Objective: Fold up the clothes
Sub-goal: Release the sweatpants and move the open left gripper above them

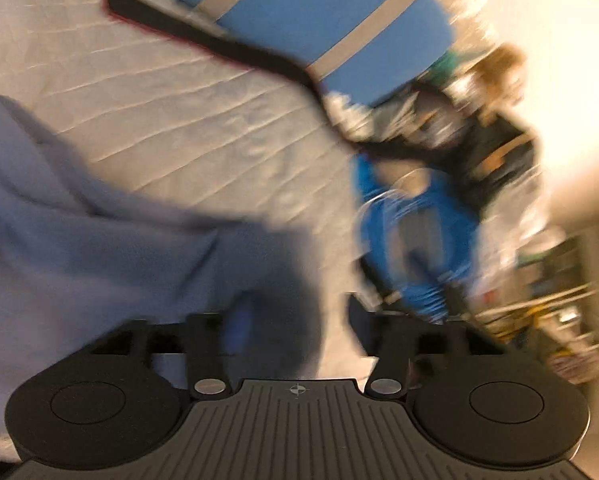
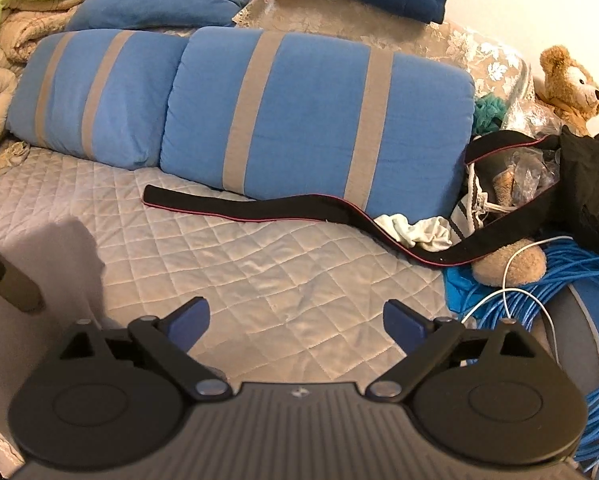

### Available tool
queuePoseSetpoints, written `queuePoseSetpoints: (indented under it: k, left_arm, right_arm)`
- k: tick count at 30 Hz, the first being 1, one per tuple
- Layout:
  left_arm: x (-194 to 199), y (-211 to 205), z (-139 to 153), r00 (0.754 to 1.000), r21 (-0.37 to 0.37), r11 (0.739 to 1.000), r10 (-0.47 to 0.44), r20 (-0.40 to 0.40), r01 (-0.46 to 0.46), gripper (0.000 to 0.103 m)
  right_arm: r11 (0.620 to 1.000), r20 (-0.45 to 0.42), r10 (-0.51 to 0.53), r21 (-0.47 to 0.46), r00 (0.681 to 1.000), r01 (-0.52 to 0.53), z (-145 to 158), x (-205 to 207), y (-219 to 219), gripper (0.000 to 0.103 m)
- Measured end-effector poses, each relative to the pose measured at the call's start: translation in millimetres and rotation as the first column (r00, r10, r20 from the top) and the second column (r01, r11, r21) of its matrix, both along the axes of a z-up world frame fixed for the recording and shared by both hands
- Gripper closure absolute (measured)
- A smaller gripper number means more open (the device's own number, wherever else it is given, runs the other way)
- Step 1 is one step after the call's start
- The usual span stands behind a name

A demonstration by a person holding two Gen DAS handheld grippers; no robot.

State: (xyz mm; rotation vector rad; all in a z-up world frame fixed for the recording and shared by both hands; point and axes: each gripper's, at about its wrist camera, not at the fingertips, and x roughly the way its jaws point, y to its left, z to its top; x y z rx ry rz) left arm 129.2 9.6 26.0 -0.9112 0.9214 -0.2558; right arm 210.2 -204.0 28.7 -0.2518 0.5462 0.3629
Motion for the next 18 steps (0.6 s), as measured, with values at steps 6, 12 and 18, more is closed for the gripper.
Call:
queuePoseSetpoints:
  k: [6,12,18]
  left_arm:
    - [-16,32,12,0.990,0.013,0.999,0.047,0.132,-0.049,0.021]
    - [-33,69,7,0.983,0.193,0.973,0.096,0.156,-0.126,0.021]
    - [-49,96,-12,0.973,0.357,0.915,0.122,0.193,-0.186,0.021]
  right_arm:
    - [1.000,-0.020,0.010,0.008,1.000,-0.010,-5,0,-4,0.005]
    - [0.996,-0.099,0.066,0.072,0.993,-0.059,-10,3,-8,0.005]
    - [0.968,-0.155,0.202,0.182,0.967,-0.173,-13,-1,-11,0.006]
